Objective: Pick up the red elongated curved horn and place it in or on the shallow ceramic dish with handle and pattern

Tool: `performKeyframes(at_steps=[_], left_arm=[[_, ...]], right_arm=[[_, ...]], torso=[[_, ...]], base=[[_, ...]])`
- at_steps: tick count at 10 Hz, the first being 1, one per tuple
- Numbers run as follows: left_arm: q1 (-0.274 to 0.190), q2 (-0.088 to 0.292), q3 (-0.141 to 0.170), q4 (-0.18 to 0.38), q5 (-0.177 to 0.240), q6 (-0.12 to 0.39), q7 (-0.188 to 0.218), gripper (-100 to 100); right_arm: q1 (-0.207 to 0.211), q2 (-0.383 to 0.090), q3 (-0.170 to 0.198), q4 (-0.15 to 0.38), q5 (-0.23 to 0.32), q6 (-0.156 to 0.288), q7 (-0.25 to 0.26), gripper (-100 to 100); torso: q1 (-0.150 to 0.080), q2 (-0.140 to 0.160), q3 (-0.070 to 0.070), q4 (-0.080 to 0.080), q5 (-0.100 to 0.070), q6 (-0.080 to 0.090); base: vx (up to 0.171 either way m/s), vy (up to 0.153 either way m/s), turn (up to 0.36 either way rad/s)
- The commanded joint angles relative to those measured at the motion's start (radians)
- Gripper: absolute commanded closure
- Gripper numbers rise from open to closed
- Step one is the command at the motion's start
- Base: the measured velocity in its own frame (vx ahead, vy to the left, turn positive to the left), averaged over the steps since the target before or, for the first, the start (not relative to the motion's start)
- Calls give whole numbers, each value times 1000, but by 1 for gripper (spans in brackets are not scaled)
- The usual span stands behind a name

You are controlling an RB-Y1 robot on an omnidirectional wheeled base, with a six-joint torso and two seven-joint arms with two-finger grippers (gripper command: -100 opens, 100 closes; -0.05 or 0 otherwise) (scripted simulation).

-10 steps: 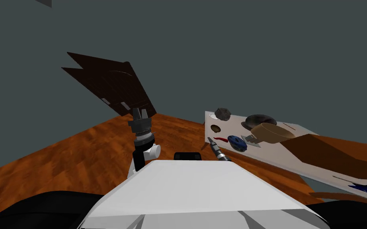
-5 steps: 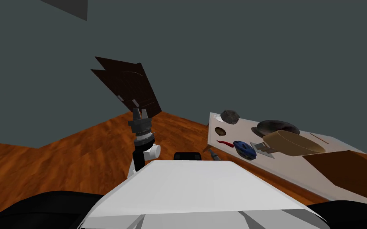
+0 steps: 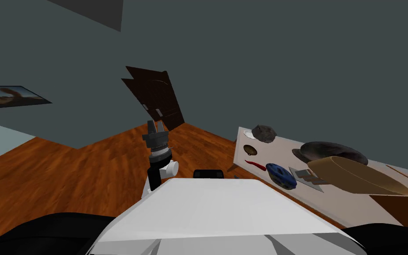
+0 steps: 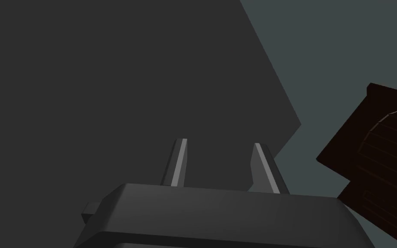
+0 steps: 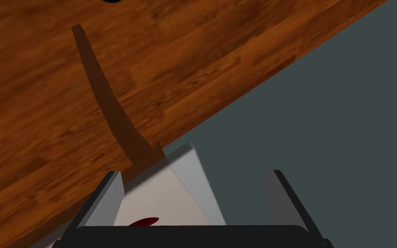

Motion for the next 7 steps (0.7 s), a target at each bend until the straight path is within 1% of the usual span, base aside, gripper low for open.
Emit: performKeyframes(at_steps=[1, 2, 3, 4, 5, 6, 7], left_arm=[[0, 0, 0, 0, 0, 0, 0, 0], [0, 0, 0, 0, 0, 0, 0, 0], [0, 0, 0, 0, 0, 0, 0, 0], [0, 0, 0, 0, 0, 0, 0, 0], [0, 0, 0, 0, 0, 0, 0, 0], [0, 0, 0, 0, 0, 0, 0, 0], [0, 0, 0, 0, 0, 0, 0, 0]], right_arm=[[7, -22, 22, 50, 22, 40, 26, -100], [7, -22, 22, 52, 22, 40, 26, -100], [14, -42, 39, 91, 41, 73, 50, -100], [19, -62, 54, 116, 61, 104, 76, -100], [19, -62, 54, 130, 61, 106, 76, -100], [23, -81, 69, 168, 80, 137, 103, -100], [24, -99, 82, 195, 100, 163, 132, -100]], torso=[[0, 0, 0, 0, 0, 0], [0, 0, 0, 0, 0, -1], [0, 0, 0, 0, 0, 0], [-1, -1, 0, 0, 0, -1], [-2, 0, 0, 0, 0, -1], [-1, 0, 0, 0, 0, 0], [-2, 0, 0, 0, 0, 0]], base=[[4, -27, 240], [2, -29, 137], [3, -33, 270], [-2, -48, 447], [-6, -44, 130], [-5, -44, 200], [-3, -63, 311]])
